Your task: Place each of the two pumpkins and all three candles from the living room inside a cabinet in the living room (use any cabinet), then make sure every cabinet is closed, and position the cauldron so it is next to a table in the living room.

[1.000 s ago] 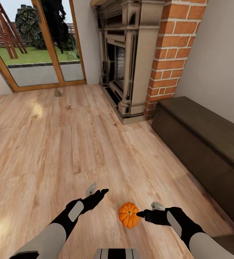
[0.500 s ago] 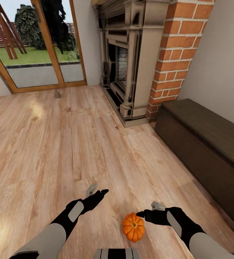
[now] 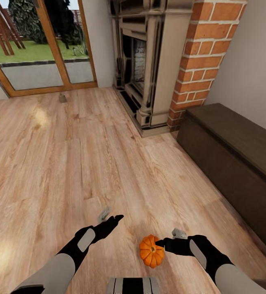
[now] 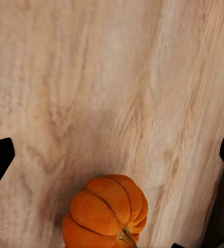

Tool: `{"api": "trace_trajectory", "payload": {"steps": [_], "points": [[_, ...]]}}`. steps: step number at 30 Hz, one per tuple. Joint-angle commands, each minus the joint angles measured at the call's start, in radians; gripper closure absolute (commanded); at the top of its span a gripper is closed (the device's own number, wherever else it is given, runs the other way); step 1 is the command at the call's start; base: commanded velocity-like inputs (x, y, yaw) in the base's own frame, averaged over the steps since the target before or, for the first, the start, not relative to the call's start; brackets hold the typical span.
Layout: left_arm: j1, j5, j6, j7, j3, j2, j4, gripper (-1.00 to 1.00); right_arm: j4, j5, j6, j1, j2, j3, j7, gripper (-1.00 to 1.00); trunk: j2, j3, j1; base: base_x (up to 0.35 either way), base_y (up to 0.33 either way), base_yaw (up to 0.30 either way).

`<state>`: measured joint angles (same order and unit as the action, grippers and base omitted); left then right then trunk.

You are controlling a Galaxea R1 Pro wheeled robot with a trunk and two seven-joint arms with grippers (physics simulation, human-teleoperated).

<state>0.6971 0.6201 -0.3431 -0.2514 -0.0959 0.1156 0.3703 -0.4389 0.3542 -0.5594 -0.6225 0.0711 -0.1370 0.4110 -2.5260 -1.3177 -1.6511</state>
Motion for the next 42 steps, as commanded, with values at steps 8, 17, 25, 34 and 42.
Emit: {"api": "trace_trajectory", "payload": {"steps": [8, 17, 25, 34, 42], "points": [[0.0, 0.004, -0.01, -0.003, -0.008, 0.001, 0.001, -1.0, -0.001, 0.003, -0.004, 0.0, 0.001, -0.004, 0.001, -1.0, -0.002, -0.032, -0.003, 0.0, 0.0, 0.0], [0.0, 0.004, -0.01, -0.002, -0.008, 0.002, 0.0, -1.0, -0.001, 0.003, -0.004, 0.0, 0.001, -0.004, 0.002, -1.0, -0.004, -0.067, -0.007, 0.0, 0.0, 0.0], [0.0, 0.004, -0.01, -0.002, -0.008, 0.001, -0.006, -1.0, -0.001, 0.003, -0.004, 0.0, 0.001, -0.004, 0.002, -1.0, -0.005, -0.074, -0.008, 0.064, 0.023, 0.0], [0.0, 0.004, -0.007, -0.002, -0.008, 0.001, -0.007, -1.0, -0.001, 0.003, -0.004, 0.0, 0.001, -0.004, 0.001, -1.0, -0.005, -0.074, -0.008, 0.139, 0.046, 0.0], [0.0, 0.004, -0.005, -0.002, -0.008, 0.001, -0.02, -1.0, -0.001, 0.003, -0.004, 0.0, 0.001, -0.004, 0.0, -1.0, -0.005, -0.074, -0.008, 0.004, 0.001, 0.0]]}}
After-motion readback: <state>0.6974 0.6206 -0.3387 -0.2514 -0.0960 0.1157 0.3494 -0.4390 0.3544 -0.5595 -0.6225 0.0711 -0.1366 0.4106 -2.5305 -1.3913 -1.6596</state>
